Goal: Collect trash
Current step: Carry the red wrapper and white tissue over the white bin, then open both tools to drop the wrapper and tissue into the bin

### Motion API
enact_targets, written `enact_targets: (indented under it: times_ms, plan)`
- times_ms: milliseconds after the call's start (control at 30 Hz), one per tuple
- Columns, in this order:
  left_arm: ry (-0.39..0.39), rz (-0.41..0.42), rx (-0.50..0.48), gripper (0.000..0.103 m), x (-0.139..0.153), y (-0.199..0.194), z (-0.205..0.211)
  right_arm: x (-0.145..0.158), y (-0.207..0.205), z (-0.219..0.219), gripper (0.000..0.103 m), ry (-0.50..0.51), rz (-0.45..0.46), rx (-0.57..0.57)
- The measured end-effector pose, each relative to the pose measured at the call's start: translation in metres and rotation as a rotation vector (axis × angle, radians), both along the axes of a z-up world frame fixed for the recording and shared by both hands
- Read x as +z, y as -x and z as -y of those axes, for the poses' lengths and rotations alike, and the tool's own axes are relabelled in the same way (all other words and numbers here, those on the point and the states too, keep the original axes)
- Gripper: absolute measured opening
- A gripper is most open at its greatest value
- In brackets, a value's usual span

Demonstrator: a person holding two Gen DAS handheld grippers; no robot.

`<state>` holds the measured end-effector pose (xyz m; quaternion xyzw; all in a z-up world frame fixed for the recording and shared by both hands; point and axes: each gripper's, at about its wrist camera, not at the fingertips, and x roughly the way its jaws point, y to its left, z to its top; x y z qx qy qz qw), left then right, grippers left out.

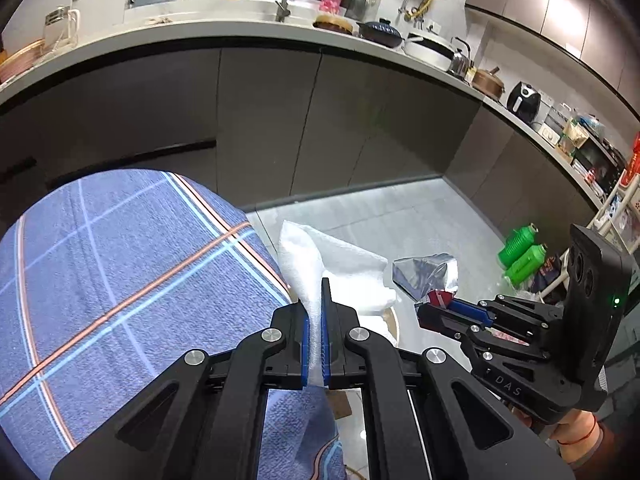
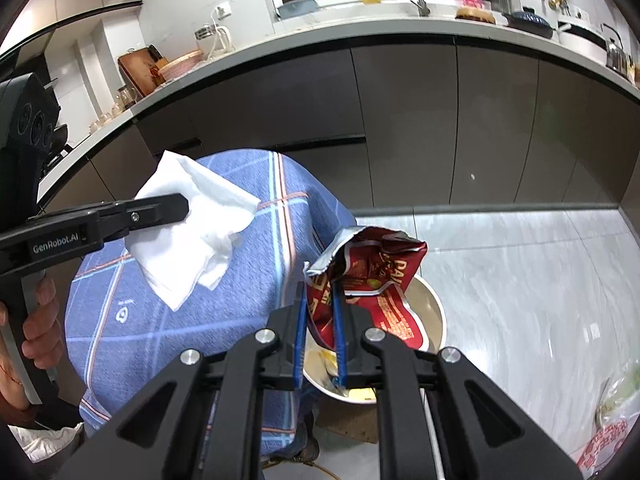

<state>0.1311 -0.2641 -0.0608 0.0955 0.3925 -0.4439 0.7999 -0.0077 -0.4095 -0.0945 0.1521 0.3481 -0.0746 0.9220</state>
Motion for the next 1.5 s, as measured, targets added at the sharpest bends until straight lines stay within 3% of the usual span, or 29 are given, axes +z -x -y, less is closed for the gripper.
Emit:
enact_targets:
  times_ms: [533, 867, 1033, 1167, 1367, 1500]
  plan:
    - [-0.102, -0.058, -0.064, 0.004, -0.058, -0.007, 0.055, -0.050, -0.011, 0.025, 0.014, -0.080, -0.086, 0.001]
    - [-0.150, -0.044, -0.074, 0.005, -0.082, -0.013, 0.081, -0.080, -0.031, 0.040, 0.018, -0.112, -0.134, 0.010]
    - [-0.158, -0.038, -0.061, 0.019, -0.088, -0.014, 0.091, -0.091, -0.037, 0.038, 0.021, -0.078, -0.152, 0.032]
    - [-0.148, -0.032, -0.045, 0.037, -0.088, -0.015, 0.093, -0.093, -0.039, 0.033, 0.047, -0.035, -0.149, 0.045]
    - [-0.122, -0.024, -0.031, 0.049, -0.082, -0.016, 0.094, -0.092, -0.035, 0.033, 0.061, 0.012, -0.131, 0.062]
    - [-0.119, 0.006, -0.020, 0.064, -0.079, -0.016, 0.091, -0.091, -0.031, 0.036, 0.074, 0.019, -0.128, 0.050]
